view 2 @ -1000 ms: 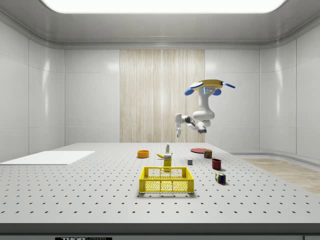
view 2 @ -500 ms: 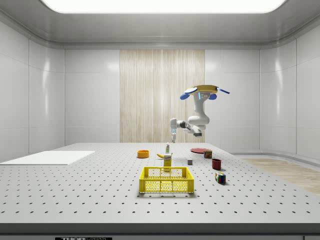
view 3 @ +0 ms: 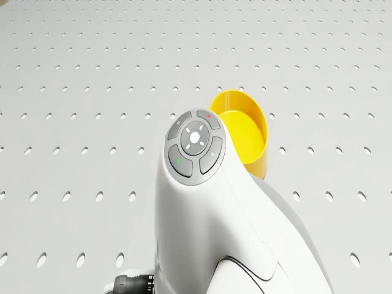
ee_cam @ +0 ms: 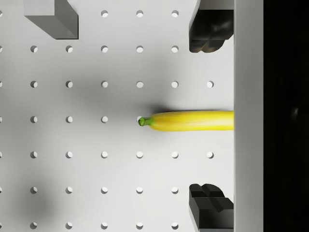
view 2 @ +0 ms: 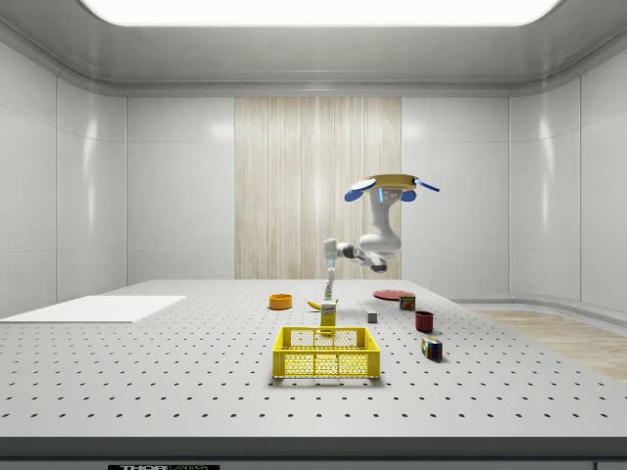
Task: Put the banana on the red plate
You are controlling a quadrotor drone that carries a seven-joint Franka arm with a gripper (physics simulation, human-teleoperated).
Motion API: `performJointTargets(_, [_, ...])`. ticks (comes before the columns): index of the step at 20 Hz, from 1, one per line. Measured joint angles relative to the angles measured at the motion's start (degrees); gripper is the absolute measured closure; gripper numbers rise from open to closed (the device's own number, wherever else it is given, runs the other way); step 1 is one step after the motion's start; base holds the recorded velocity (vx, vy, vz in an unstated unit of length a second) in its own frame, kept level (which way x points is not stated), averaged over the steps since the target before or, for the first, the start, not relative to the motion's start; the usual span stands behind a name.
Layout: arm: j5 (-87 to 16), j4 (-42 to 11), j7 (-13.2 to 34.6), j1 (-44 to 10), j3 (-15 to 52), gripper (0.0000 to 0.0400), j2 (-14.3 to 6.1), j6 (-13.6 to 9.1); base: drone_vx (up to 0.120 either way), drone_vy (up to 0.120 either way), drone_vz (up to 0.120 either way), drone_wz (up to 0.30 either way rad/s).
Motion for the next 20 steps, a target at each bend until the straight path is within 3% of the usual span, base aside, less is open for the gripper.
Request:
performJointTargets(5, [0.6,0.1,0.3,-0.4,0.3,0.0,-1.2,1.1,0.0,0.0,-0.12,0.0])
performJointTargets(11, [1.3,0.2,0.7,-0.7,0.7,0.0,-2.6,2.4,0.12,0.0,-0.04,0.0])
performJointTargets(20, [2.2,0.3,1.2,-1.3,1.1,0.0,-4.5,4.2,0.004,-0.018,-0.102,0.0])
